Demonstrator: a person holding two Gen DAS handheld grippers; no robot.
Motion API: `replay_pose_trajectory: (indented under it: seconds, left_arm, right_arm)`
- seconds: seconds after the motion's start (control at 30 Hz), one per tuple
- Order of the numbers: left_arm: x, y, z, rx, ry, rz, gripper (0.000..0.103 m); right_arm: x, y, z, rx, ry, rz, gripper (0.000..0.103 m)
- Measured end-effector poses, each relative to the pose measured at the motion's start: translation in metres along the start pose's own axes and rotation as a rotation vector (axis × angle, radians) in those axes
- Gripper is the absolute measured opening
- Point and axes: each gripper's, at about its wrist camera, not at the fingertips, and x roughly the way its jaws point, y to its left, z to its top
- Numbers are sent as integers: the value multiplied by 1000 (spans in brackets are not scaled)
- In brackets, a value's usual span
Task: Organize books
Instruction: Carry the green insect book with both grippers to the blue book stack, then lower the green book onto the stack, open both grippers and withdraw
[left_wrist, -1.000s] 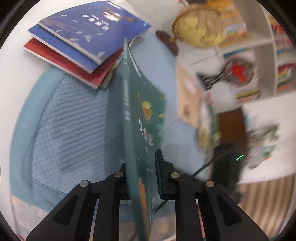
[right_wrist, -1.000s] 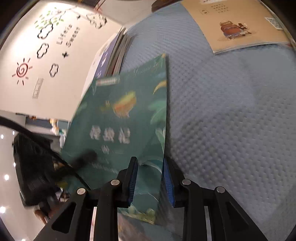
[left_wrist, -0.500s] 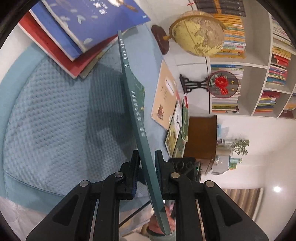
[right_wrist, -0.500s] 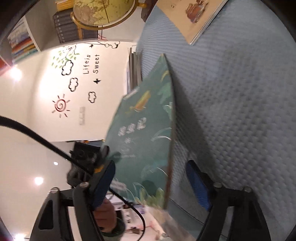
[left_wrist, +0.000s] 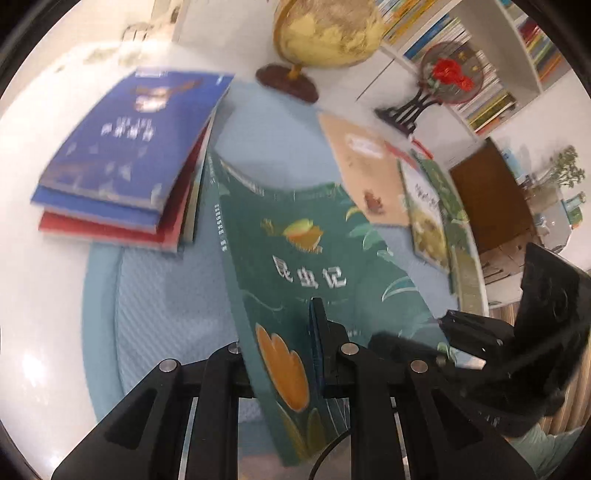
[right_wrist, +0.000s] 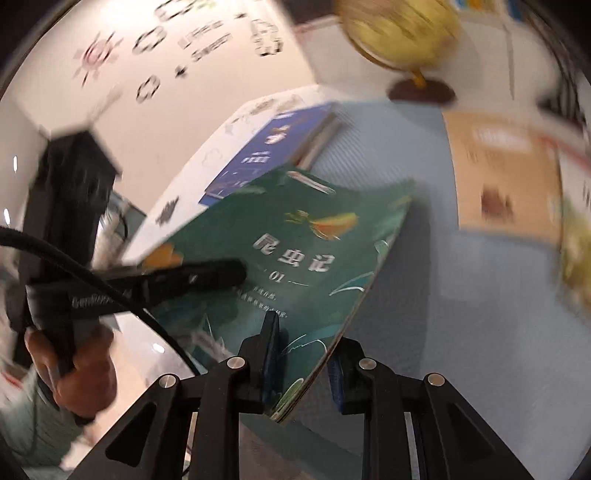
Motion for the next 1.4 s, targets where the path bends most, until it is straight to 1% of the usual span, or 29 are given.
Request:
replay_pose_trajectory:
  seconds: [0.1, 0.17, 0.2, 0.27, 0.37, 0.43, 0.5, 0.6, 0.67, 0.7, 0.77, 0.83, 0.87, 0.93, 0.97, 1.03, 1.1, 1.13, 1.2, 1.23, 1.27, 1.3, 1.37, 1.4]
  left_arm:
    - [-16, 8, 18, -15, -56, -50, 13]
    - [-29, 15, 30, -19, -102, -66, 13]
    - [-37, 19, 37, -15, -123, -62, 13]
    - [-47, 30, 55, -11, -162, -49, 13]
    - [-51, 56, 86, -21, -197, -9, 13]
    - [-48, 78, 101, -34, -200, 12, 13]
    - [-35, 96, 114, -51, -185, 36, 13]
    - [-10, 124, 126, -69, -132, 78, 15]
    - [-1, 137, 131, -94, -121, 68, 20]
    - [2, 141, 133, -111, -113, 83, 23]
    - [4, 149, 135, -145, -98, 145, 33]
    - [5, 160, 133, -161, -74, 193, 36]
    - [6, 164, 130, -168, -59, 252, 35]
    - [6, 169, 127, -149, -41, 346, 34]
    - [7, 170, 125, -141, -40, 369, 34]
    - [10, 175, 122, -162, -25, 351, 34]
    - [10, 176, 119, -171, -26, 380, 34]
    - [9, 174, 116, -161, -37, 449, 34]
    - [10, 165, 114, -123, -37, 580, 34]
    - [10, 159, 112, -98, -38, 630, 34]
    - [8, 151, 108, -76, -55, 642, 34]
    - [6, 144, 105, -68, -65, 626, 34]
    - [2, 128, 99, -49, -77, 586, 34]
    - [1, 118, 97, -31, -84, 601, 34]
  right_arm:
    - [-12, 19, 8, -58, -31, -33, 25]
    - [-17, 28, 22, -83, -64, -41, 25]
    - [-22, 28, 26, -101, -82, -46, 25]
    - [-19, 38, 50, -119, -101, -46, 26]
    - [6, 52, 87, -123, -106, -39, 26]
    - [27, 60, 106, -120, -109, -33, 26]
    - [50, 64, 125, -110, -90, -35, 26]
    - [85, 62, 146, -78, -40, -26, 26]
    - [103, 58, 154, -40, -12, -29, 26]
    - [110, 56, 156, -26, -4, -34, 26]
    - [120, 52, 159, 18, 17, -25, 26]
    - [130, 45, 161, 68, 41, -7, 26]
    - [133, 43, 165, 79, 50, -6, 26]
    - [140, 44, 164, 70, 64, -20, 26]
    - [144, 45, 162, 61, 75, -15, 27]
    - [149, 48, 162, 46, 84, -28, 27]
    - [154, 53, 163, 29, 83, -41, 27]
    - [156, 57, 163, 12, 87, -46, 27]
    - [160, 62, 162, -23, 92, -48, 36]
    - [160, 63, 161, -30, 94, -51, 38]
    - [158, 63, 159, -34, 96, -57, 41]
    - [155, 63, 156, -41, 102, -59, 46]
    - [144, 58, 142, -60, 121, -75, 49]
    - [137, 53, 134, -70, 126, -89, 49]
